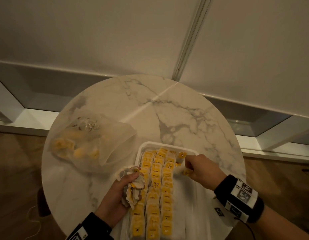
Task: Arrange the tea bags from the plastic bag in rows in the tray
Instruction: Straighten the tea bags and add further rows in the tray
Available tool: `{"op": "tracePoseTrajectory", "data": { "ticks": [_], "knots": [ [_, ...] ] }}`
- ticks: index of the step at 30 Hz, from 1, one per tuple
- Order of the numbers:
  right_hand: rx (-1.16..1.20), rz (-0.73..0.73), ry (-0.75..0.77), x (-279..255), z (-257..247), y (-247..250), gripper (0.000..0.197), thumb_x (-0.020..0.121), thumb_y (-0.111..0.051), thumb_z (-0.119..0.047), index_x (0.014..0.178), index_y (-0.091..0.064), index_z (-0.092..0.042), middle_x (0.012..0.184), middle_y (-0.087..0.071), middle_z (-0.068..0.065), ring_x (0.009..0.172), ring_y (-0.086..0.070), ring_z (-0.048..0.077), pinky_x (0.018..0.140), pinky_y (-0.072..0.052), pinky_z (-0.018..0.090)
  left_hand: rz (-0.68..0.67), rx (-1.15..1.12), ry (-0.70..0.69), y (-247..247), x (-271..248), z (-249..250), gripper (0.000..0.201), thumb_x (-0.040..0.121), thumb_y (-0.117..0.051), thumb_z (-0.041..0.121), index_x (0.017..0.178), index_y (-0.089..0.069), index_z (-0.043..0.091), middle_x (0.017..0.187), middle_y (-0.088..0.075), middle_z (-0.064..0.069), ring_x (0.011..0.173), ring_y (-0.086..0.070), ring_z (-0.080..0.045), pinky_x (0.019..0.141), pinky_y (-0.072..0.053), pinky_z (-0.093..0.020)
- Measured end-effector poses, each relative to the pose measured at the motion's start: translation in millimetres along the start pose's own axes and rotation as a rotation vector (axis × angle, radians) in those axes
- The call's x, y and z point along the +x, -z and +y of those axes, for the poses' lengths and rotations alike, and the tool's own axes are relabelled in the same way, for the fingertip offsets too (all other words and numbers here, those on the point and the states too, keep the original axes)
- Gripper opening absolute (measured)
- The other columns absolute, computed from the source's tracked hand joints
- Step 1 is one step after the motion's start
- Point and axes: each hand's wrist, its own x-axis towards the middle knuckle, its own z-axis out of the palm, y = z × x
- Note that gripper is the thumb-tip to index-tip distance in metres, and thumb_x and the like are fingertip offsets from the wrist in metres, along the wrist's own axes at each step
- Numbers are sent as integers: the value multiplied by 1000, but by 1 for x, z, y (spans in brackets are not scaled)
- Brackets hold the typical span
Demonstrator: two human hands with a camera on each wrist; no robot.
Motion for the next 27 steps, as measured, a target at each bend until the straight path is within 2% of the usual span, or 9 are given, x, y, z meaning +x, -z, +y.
{"op": "tracePoseTrajectory", "data": {
  "ticks": [4,6,10,12,14,16,19,23,27],
  "knots": [
    [-6,-24,20,11,-2,4,10,87,-57,-15,81,-56,-23,81,-52,-5,77,-50,17,59,-34,25,22,22,-12,2,2,-2,41,59,-91,21,94,-72,8,73,-60,-15,48,-56,-21,40,-48,-27],
    [18,-29,30,15,-2,6,9,88,-59,-15,87,-65,-22,80,-54,-5,78,-56,18,65,-40,27,54,8,-13,4,2,-2,28,73,-76,16,98,-69,7,75,-58,-17,48,-53,-23,40,-47,-27],
    [126,19,-9,23,4,12,26,85,-59,-3,102,-70,-18,72,-55,-7,67,-52,10,59,-36,19,62,-8,-35,2,2,-3,24,81,-60,13,102,-66,5,74,-56,-19,46,-52,-23,40,-47,-26],
    [125,64,-3,24,5,15,13,86,-65,-9,98,-67,-14,72,-56,-8,70,-55,10,57,-35,15,55,-4,-39,3,2,-3,24,78,-68,15,100,-68,6,73,-58,-17,47,-53,-23,40,-47,-27],
    [124,44,50,22,2,16,5,87,-68,-12,87,-67,-8,67,-51,-16,67,-57,-2,55,-37,10,40,13,-44,4,3,-4,40,62,-89,22,96,-73,8,74,-61,-16,50,-55,-23,41,-48,-28],
    [145,25,58,22,3,16,5,84,-69,-6,81,-68,-2,66,-51,-19,68,-55,-17,59,-40,7,33,18,-46,4,4,-5,42,61,-90,21,97,-72,7,75,-62,-16,49,-55,-23,41,-48,-28],
    [140,79,14,24,7,20,3,84,-71,-14,83,-73,-11,73,-63,-9,72,-59,4,66,-45,16,31,5,-57,1,2,-6,25,77,-64,13,100,-66,4,74,-61,-17,47,-57,-22,42,-49,-26],
    [146,33,60,19,4,22,9,84,-70,-9,87,-77,-13,66,-54,-20,61,-54,-4,59,-38,9,14,20,-56,-1,1,-5,31,74,-72,16,103,-67,4,77,-64,-14,51,-61,-20,43,-50,-26],
    [128,28,42,21,6,23,12,85,-68,-10,91,-78,-15,78,-63,-9,69,-54,4,65,-45,15,19,38,-64,0,2,-5,25,79,-59,12,103,-64,5,77,-64,-14,52,-61,-20,44,-51,-27]
  ]
}}
